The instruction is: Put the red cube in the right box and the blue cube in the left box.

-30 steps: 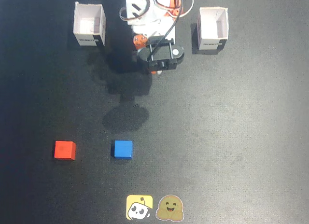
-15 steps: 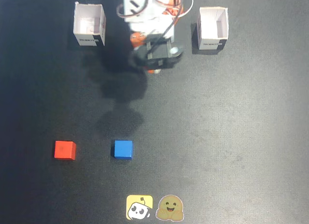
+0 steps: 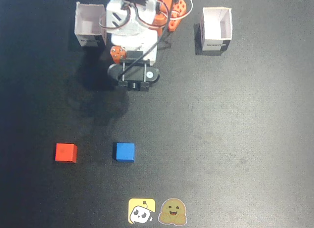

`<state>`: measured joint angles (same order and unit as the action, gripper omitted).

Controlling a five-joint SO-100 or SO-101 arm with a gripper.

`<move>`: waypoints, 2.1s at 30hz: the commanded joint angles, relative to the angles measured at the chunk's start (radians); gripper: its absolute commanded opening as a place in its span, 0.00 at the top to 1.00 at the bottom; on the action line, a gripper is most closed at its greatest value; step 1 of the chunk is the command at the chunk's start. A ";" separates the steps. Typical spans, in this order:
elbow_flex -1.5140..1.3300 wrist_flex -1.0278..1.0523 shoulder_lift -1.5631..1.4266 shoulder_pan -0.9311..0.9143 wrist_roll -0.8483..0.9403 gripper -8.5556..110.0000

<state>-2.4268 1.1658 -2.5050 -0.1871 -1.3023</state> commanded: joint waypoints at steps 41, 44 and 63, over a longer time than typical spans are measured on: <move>0.784 -0.138 0.930 -0.252 0.104 0.83; 0.808 -0.158 0.974 -0.252 0.109 0.81; 0.971 -0.186 1.197 -0.258 0.095 0.76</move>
<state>-1.5186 1.0017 -1.3085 -0.4464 -1.1996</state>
